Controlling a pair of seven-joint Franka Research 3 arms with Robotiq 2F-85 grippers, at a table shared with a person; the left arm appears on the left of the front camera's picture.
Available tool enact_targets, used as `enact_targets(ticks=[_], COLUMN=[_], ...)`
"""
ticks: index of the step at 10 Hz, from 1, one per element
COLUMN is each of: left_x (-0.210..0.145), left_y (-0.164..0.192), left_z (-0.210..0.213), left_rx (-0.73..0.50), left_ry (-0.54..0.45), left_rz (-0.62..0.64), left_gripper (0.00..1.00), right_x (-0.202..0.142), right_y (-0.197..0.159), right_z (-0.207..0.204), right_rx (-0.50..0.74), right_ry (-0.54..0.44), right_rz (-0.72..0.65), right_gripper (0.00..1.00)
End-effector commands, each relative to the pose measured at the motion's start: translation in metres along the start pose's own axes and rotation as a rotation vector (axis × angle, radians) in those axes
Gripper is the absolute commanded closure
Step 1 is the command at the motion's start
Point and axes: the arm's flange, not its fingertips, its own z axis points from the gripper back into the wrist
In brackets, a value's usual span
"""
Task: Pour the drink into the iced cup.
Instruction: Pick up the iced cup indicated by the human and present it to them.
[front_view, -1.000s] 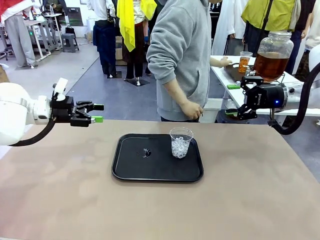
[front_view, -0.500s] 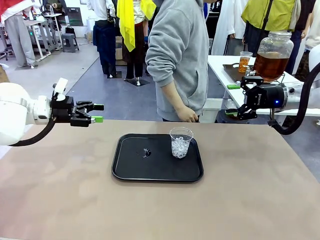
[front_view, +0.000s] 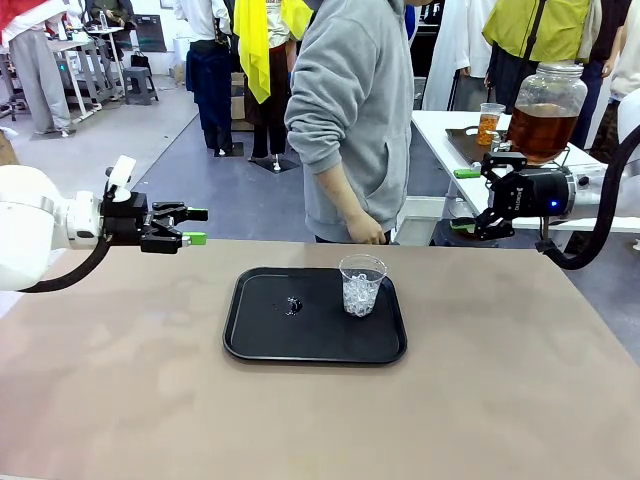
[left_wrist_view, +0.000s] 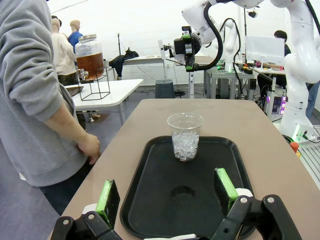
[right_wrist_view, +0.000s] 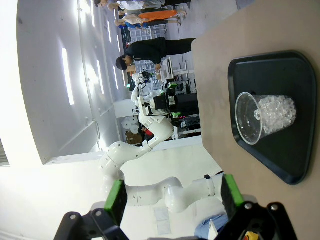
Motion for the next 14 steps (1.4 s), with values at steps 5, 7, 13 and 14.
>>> enact_targets(ticks=[5,7,13,14], left_x=[0.002,0.002,0.002,0.002], left_y=[0.0007,0.0007,0.0007,0.0007], left_z=[-0.0003,-0.0003,-0.0003,-0.0003], left_rx=[-0.004,-0.004,-0.004,-0.004], left_ry=[-0.003,-0.003,-0.003,-0.003], left_rz=[0.003,0.003,0.003,0.003], left_gripper=[0.0,0.0,0.0,0.0], right_x=[0.0002,0.0002,0.0002,0.0002], right_y=[0.0017,0.0017,0.0017,0.0017], right_z=[-0.0001,-0.0001,-0.0001,-0.0001], right_rx=[-0.002,-0.002,-0.002,-0.002], right_ry=[-0.006,-0.006,-0.006,-0.006], right_rz=[0.001,0.001,0.001,0.001], right_gripper=[0.0,0.0,0.0,0.0])
